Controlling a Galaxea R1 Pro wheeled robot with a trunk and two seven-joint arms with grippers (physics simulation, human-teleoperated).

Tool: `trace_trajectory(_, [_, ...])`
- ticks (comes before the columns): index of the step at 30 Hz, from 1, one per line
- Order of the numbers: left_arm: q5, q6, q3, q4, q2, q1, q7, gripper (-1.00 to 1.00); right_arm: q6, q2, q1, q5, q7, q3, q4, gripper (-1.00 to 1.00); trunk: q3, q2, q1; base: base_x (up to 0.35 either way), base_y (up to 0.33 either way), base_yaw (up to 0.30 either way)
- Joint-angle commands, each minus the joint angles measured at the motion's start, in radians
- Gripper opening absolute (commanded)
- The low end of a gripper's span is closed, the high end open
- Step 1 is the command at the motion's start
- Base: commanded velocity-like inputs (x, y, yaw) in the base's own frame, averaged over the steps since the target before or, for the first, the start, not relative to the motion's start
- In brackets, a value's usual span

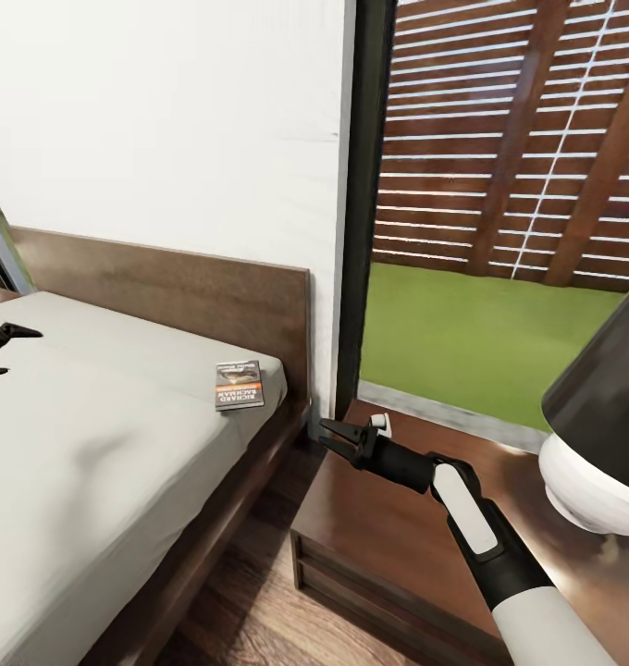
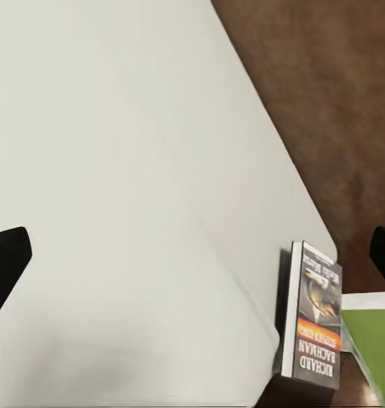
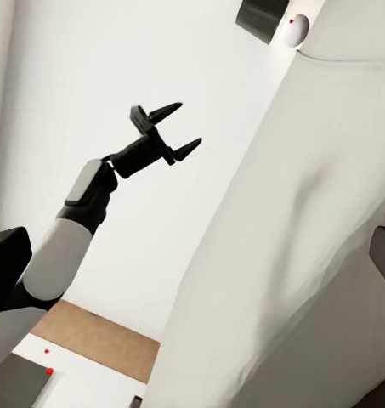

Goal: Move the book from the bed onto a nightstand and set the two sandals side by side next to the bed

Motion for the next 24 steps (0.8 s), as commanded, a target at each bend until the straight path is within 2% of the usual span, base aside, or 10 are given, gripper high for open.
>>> trace_trajectory(1, [-0.009,0.002,-0.007,0.000,-0.002,-0.001,-0.010,1.00,0.004,-0.001,-0.001,-0.003,0.000,0.001,0.000,1.00,-0.001,0.000,0.000,0.000,0.000,0.001])
trace_trajectory(13, [-0.008,0.001,-0.030,-0.002,-0.032,-0.001,-0.016,1.00,0.000,0.001,-0.001,-0.001,-0.009,0.004,0.022,1.00,-0.001,0.000,0.000,0.000,0.000,0.000])
trace_trajectory(24, [-0.008,-0.002,-0.032,-0.002,-0.050,-0.001,-0.018,1.00,-0.001,0.006,0.000,-0.007,-0.083,0.012,0.081,1.00,-0.001,0.000,0.000,0.000,0.000,0.000])
